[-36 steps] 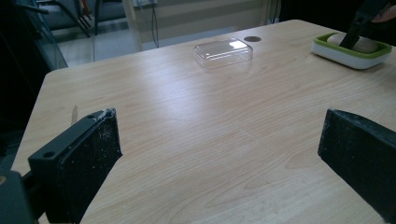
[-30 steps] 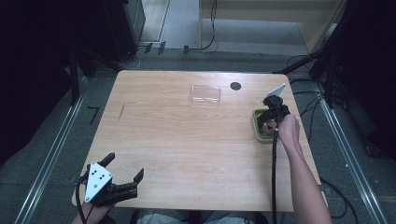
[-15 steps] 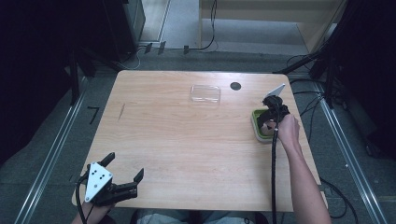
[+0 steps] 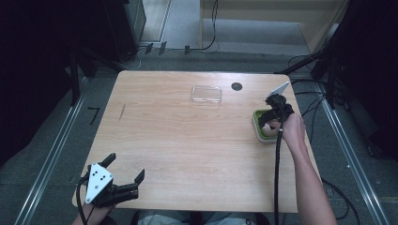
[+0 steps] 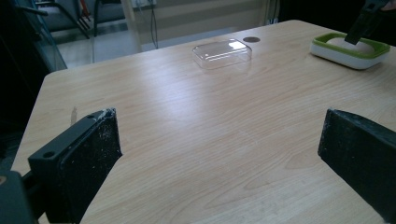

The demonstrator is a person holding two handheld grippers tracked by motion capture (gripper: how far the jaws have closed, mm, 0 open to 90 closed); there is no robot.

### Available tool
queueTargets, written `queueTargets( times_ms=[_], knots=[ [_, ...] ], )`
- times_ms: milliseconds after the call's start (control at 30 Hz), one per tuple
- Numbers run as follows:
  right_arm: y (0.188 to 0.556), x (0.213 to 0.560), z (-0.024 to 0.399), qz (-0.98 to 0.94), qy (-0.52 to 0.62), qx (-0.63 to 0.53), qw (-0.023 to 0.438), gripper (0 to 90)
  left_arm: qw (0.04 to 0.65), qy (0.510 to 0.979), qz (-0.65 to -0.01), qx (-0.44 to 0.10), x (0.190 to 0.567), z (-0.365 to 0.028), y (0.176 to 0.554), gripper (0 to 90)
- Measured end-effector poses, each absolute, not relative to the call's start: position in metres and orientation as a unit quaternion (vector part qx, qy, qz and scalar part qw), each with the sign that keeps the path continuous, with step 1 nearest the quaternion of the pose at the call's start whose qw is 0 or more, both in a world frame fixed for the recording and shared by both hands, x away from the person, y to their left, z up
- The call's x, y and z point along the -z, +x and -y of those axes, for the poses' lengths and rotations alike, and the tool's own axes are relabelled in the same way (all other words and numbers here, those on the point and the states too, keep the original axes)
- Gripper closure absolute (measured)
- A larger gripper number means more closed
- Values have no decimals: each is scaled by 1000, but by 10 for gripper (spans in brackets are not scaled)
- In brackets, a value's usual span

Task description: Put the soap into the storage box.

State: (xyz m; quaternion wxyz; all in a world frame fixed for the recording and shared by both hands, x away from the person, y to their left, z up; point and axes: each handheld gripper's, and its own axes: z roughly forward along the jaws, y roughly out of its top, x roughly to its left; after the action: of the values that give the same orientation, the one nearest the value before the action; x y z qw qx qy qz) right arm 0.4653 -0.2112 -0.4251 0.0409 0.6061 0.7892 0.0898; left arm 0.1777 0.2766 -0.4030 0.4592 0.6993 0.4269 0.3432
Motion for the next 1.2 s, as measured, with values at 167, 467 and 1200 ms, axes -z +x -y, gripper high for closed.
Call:
queueTargets(
  times_ms=[167, 467, 1200],
  knots=[
    [457, 417, 205, -805, 585, -92, 31, 115, 458, 701, -425, -343, 403, -276, 178, 0],
    [439, 409, 187, -832, 549, -84, 17, 55, 458, 702, -424, -343, 403, -275, 178, 0],
    [382, 414, 144, -888, 455, -71, -4, 54, 457, 702, -424, -343, 403, -276, 177, 0]
  ],
)
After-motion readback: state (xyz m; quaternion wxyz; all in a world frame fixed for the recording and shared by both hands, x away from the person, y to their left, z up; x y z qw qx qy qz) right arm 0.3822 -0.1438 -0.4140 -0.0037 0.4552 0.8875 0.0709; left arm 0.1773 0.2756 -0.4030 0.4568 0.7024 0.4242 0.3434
